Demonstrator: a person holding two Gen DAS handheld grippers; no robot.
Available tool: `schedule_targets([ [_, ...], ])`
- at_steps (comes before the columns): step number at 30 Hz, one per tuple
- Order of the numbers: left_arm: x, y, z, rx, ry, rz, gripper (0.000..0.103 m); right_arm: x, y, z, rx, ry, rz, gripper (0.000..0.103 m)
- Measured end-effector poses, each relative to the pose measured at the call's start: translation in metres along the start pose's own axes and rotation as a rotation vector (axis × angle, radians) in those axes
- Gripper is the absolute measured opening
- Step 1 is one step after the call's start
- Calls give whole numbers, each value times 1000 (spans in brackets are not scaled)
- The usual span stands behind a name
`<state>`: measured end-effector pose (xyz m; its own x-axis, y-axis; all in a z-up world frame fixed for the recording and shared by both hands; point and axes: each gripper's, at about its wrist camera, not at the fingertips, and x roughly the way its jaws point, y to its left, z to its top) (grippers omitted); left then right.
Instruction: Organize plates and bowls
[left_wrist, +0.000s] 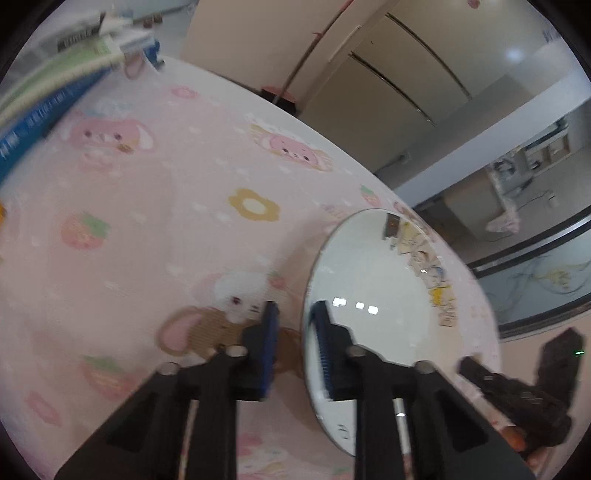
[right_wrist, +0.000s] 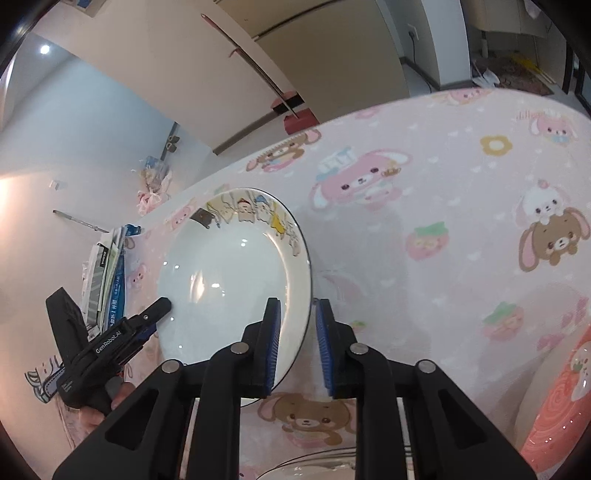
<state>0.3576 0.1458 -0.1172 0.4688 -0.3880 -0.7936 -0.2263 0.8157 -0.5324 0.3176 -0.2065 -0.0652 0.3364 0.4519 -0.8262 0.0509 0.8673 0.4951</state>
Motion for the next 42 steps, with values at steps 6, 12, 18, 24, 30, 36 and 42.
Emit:
schedule_targets([
  [6,-1,-7,-4,34,-24,24,9,7,-9,5,25,15,50,4],
  [12,8,-19,-8,27,-30,43,14,18,-12,7,32,42,83,5],
  [18,8,-19,-7,19,-18,44,14,35,-11,6,41,81,108,7],
  [24,8,-18,-8,25,-33,38,16,41,-12,6,3,79,140,8],
  [30,4,-12,-9,27,-42,7,13,39,-12,6,3,92,155,9],
  [36,-17,-22,-6,-14,-67,-15,14,14,1,8,-50,61,200,13],
  [42,-58,-61,-10,66,-134,5,14,-18,8,7,-39,11,208,13],
])
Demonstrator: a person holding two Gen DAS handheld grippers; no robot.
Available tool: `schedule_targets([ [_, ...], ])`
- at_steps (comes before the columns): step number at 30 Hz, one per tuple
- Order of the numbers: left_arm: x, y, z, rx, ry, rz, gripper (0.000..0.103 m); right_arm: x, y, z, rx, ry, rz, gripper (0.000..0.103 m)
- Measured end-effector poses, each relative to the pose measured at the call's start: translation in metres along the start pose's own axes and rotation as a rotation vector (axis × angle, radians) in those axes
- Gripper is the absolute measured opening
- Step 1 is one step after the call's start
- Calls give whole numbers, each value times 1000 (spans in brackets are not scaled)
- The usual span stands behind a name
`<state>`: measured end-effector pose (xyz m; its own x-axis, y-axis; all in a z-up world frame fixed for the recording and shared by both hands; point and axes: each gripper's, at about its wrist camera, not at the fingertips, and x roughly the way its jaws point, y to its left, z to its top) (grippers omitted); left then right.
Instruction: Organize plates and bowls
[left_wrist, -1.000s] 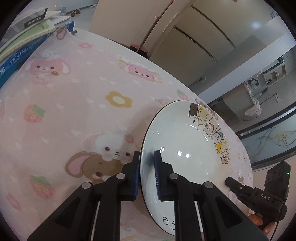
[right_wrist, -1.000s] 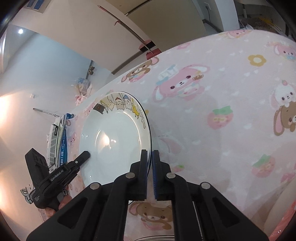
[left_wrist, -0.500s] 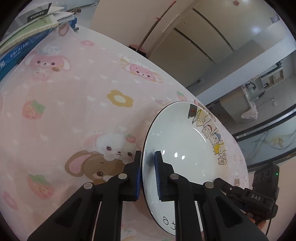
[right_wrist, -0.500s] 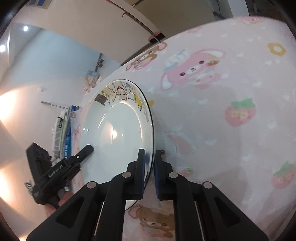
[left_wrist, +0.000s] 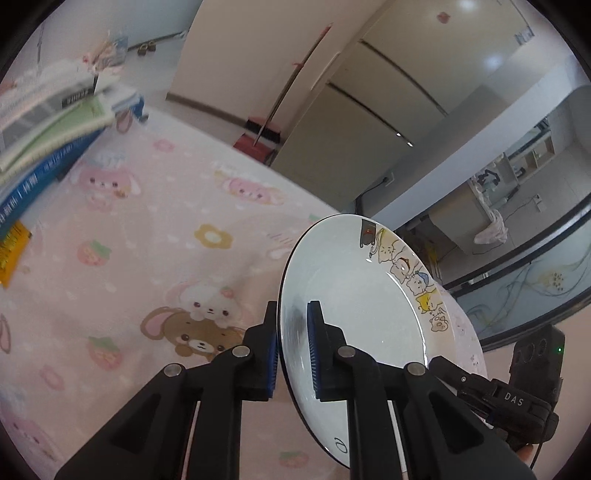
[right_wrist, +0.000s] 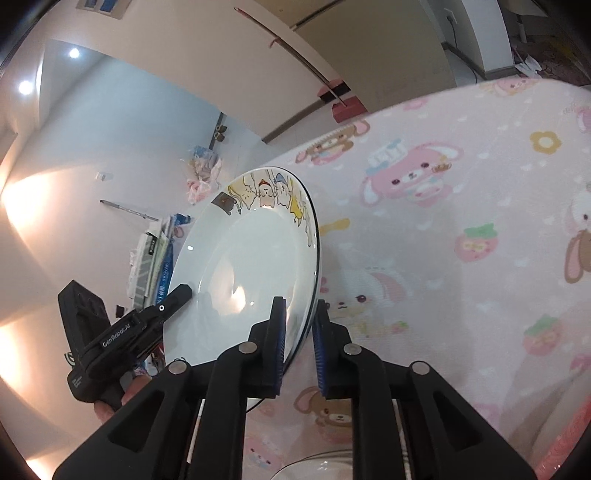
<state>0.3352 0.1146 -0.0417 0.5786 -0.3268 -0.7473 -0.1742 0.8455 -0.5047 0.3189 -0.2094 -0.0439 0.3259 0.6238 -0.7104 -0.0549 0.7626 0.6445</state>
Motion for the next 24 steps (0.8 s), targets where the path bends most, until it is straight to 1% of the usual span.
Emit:
schedule_targets([
  [3,-21,-19,-2,25,5,-11,14,-25,9,-1,-1,-31,-3,13],
  [5,-37,-34,-7,67,19,-19,14,-47,15,-4,-17,-51,-6,13],
  [7,-59,-46,-15,97,8,-48,14,-71,24,-10,-44,-74,-16,13],
  [10,-89,-65,-30,129,-17,-62,13,-109,38,-28,-94,-119,-28,13],
  [13,-127,-85,-50,183,-64,-54,14,-139,50,-51,-138,-155,-51,13],
  [15,-146,-96,-65,201,-76,-49,14,-157,56,-66,-154,-180,-46,13],
  [19,-184,-108,-98,215,-129,-61,13,-193,60,-92,-183,-215,-16,14],
  [22,-203,-113,-123,237,-159,-74,14,-213,61,-113,-216,-240,-15,14],
  [24,-210,-111,-145,250,-169,-90,14,-222,58,-129,-236,-245,-5,14],
])
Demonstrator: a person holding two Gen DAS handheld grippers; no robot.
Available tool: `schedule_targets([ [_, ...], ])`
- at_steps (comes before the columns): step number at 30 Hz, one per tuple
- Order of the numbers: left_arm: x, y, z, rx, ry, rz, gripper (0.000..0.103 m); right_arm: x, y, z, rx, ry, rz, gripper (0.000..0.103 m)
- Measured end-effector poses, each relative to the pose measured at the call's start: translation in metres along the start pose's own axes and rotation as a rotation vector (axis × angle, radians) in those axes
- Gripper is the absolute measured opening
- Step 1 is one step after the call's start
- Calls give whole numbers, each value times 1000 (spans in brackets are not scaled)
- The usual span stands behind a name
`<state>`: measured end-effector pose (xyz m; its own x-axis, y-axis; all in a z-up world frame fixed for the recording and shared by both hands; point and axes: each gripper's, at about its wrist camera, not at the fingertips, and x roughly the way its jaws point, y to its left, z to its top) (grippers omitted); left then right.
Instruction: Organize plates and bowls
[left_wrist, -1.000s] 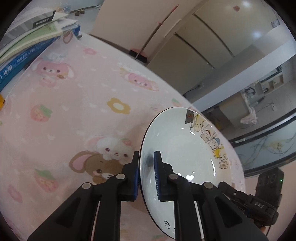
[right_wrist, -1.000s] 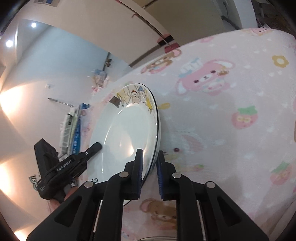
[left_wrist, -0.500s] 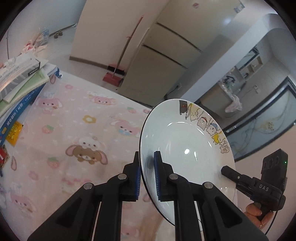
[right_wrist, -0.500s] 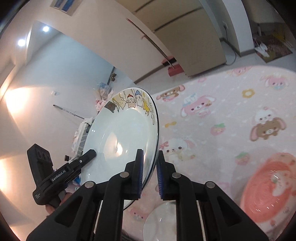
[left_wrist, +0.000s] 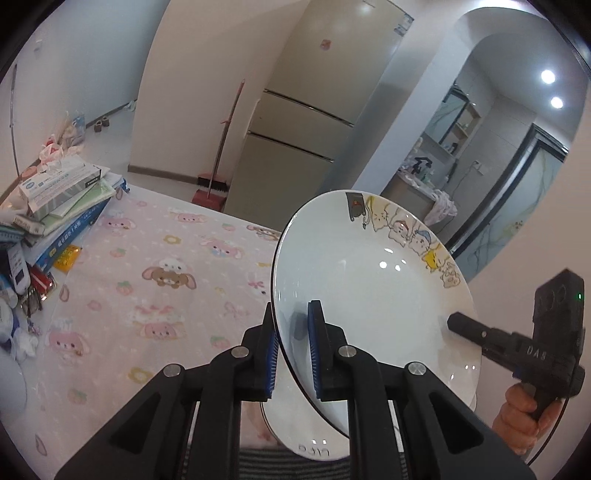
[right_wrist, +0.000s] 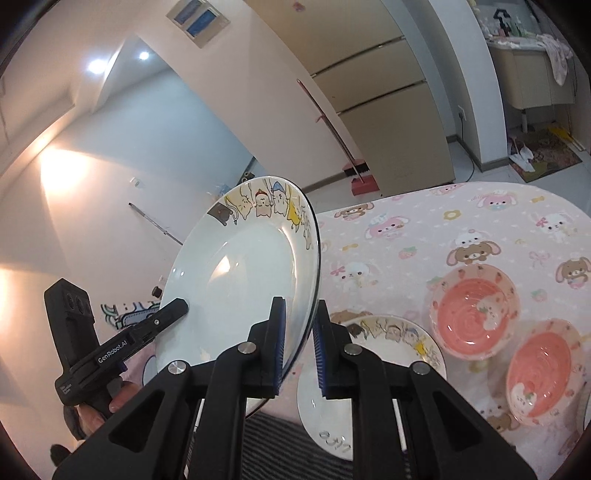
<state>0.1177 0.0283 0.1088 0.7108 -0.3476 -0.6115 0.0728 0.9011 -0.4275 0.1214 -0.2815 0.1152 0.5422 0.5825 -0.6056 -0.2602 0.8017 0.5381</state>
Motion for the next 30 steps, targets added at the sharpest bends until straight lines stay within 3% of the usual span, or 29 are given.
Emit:
schedule_targets([
  [9,0,-11,-60,30,41,-26,14,-17,-31,-49,7,8,-9,14],
  [16,6,-24,-79,85,55,-31,14,-29,-46,-69,14,-22,-15,14],
  [23,29,-30,-90,134,80,6,15,-10,-66,-78,21,8,-64,15],
  [30,67,-12,-104,111,184,6,15,10,-91,-89,63,60,-73,15],
])
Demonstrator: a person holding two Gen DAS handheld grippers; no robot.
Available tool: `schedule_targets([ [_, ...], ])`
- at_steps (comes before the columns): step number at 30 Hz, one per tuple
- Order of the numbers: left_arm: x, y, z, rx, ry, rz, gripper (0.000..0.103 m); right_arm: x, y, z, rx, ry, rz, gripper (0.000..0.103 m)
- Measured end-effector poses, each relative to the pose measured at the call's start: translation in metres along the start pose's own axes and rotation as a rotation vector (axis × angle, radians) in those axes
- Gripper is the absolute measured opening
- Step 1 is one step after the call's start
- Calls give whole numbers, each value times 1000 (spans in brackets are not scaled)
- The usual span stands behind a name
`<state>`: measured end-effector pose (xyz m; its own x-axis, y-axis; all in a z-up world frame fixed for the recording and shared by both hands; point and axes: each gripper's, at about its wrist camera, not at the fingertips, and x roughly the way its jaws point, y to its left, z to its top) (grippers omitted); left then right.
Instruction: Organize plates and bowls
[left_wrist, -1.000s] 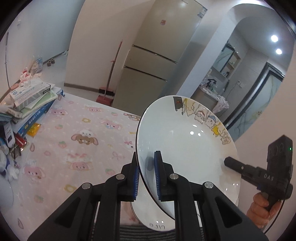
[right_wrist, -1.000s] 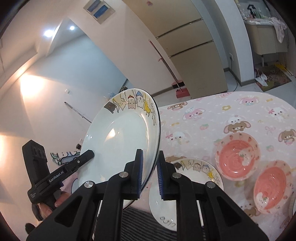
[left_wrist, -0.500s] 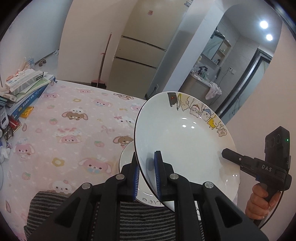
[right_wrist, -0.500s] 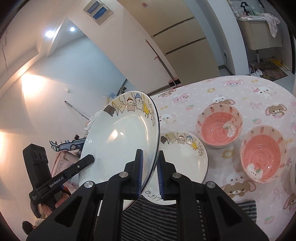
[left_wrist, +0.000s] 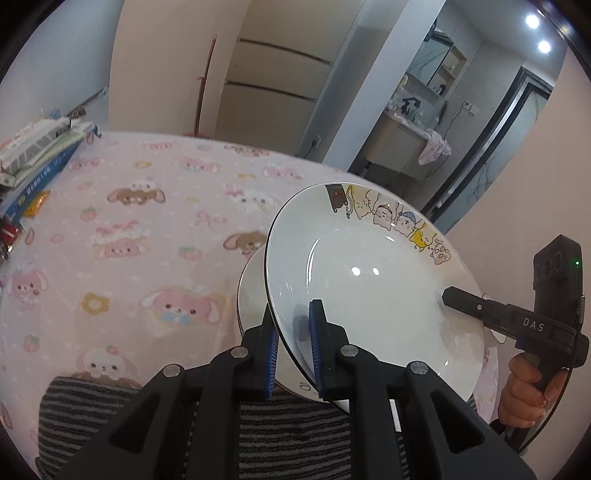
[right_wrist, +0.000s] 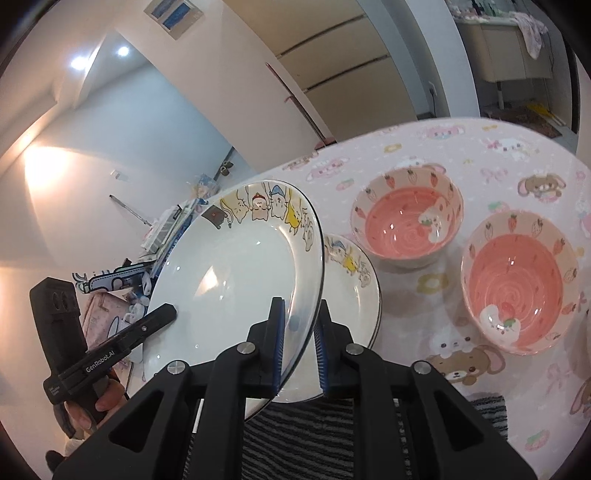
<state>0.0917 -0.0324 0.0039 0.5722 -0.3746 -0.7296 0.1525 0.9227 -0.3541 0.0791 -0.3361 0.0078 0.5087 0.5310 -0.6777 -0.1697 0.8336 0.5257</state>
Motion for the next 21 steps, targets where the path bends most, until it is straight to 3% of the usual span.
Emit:
schedule_targets([
  [13,44,17,-10,-13,109,85,18,39,-9,-17,2,123,-76,17],
  [21,54,-6,-21,94,134,131,24,39,-13,-20,-13,82,-173,17],
])
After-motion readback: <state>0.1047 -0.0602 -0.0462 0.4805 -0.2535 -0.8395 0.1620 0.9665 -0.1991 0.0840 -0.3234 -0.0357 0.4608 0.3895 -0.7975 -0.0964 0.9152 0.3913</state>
